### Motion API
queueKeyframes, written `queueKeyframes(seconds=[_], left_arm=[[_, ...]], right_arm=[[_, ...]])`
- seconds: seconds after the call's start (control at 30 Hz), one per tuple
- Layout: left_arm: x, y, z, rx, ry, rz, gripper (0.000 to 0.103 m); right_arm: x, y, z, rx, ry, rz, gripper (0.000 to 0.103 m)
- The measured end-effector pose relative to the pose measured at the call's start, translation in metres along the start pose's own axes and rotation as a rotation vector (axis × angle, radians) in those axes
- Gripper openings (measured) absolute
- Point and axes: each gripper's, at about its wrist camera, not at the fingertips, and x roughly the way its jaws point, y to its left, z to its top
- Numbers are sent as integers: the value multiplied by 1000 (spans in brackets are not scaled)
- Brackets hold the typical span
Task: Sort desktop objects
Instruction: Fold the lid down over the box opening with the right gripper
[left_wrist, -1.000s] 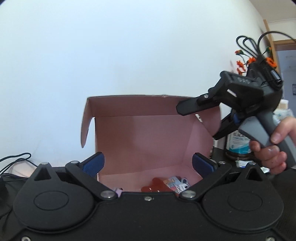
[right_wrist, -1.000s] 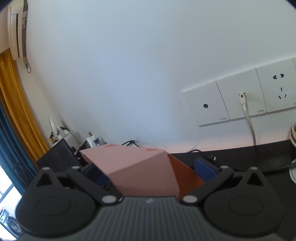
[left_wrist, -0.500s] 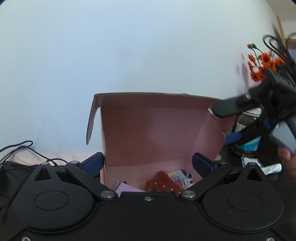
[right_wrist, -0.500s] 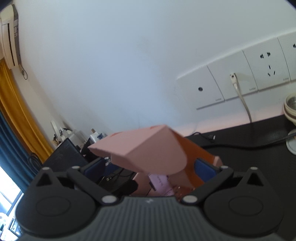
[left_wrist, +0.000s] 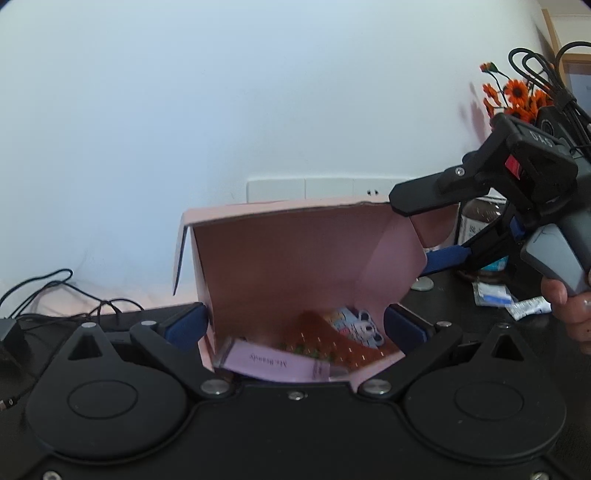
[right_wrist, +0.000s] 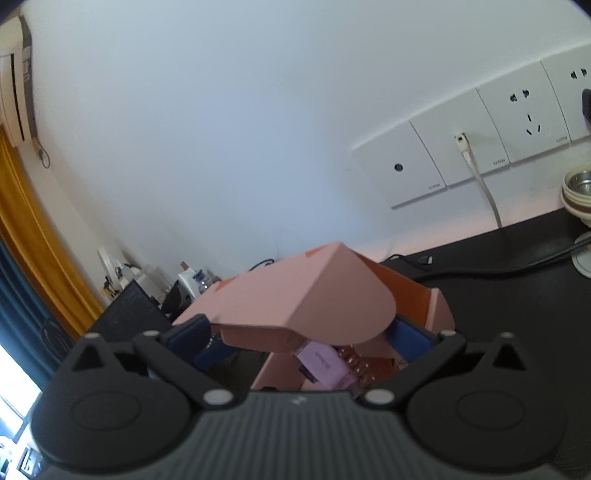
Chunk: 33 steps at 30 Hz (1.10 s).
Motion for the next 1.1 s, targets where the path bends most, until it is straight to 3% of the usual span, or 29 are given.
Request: queueKeyframes(seconds=[0.2,0.47,0.73,0.97,1.1], left_arm=[[-8,2,-7,-14,26,-24,103],[-21,-10,-13,22,33,-48,103],[-36,-23,-17,100,28,-73,103],[-52,-9,-32,29,24,-86,103],[-52,6,-38,-58,36,-93,103]], right_arm=[[-8,9,-16,-76,-21,-40,102],[-30,21,-21,-94,-75,0,102],[-44,19,-25,-4,-98,33,102],[-54,20,-29,4,-124,21,102],[-47,24,-30,-8,-147,-58,102]])
